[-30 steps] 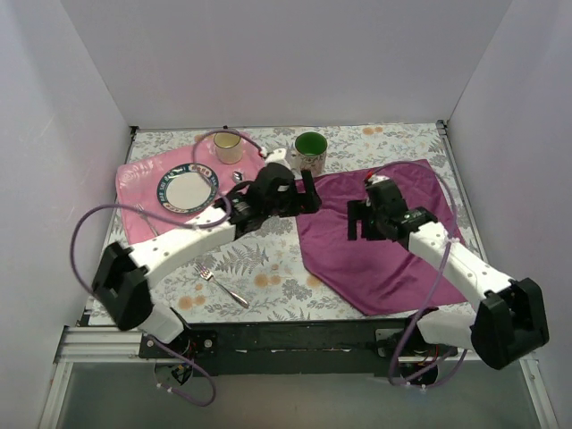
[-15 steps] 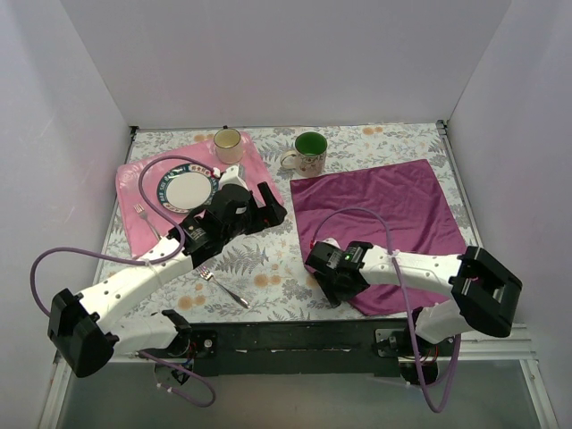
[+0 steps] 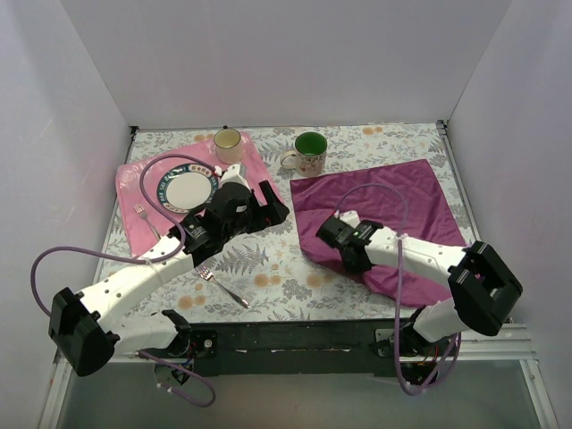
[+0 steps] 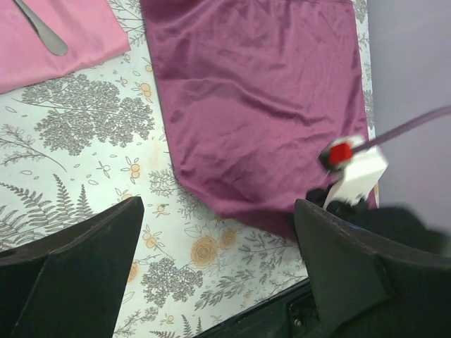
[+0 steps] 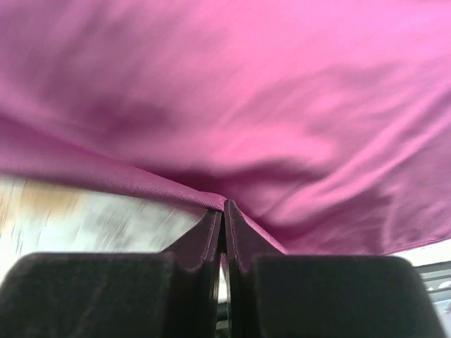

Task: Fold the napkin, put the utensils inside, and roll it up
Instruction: Flatten the napkin out

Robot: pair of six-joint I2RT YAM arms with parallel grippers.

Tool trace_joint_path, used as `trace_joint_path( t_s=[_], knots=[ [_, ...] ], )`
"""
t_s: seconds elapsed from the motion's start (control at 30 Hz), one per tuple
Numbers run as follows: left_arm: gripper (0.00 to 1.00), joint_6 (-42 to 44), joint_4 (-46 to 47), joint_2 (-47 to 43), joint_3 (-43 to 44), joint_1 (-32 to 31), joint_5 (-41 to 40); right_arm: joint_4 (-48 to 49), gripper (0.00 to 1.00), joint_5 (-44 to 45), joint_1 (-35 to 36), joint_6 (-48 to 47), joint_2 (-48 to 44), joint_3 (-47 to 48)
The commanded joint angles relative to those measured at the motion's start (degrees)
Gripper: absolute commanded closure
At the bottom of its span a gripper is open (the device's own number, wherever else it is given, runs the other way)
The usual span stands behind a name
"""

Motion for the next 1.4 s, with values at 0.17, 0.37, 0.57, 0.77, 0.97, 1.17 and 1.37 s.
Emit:
trace_joint_path(
  t_s=[0.17,0.37,0.57,0.77,0.97,1.17,1.37],
  knots=[
    [0.13,-0.64,2.25,3.10,1.78,0.20,5.09,2.88,0.28,6.89,-16.21,-11.26,1.59,12.59],
    [0.13,-1.16,3.91,2.66,0.19,0.20,5.71,6.28,0.46,-9.18,-12.70,-8.11,-5.78,4.17],
    [0.13,-0.64,4.53,4.51,1.33,0.20,7.03,13.32,0.41,-12.37,-11.73,-7.39,-5.80,-0.69],
    [0.13,-0.20,4.36,4.42,1.25,0.20,7.20,14.46,0.36,-9.56,-10.06,-10.47,2.46,3.89],
    [0.12,-0.20,4.44,2.84,-0.16,0.20,7.12,14.11,0.45,-6.48,-9.88,-11.44,5.55,5.48],
    [0.12,-0.11,5.06,3.54,-0.07,0.20,7.55,13.76,0.49,-4.99,-9.88,-12.49,6.25,7.14],
    [0.10,-0.11,5.76,4.25,-0.69,0.20,8.43,13.32,0.61,-3.84,-9.97,-12.93,6.60,7.32]
  ],
)
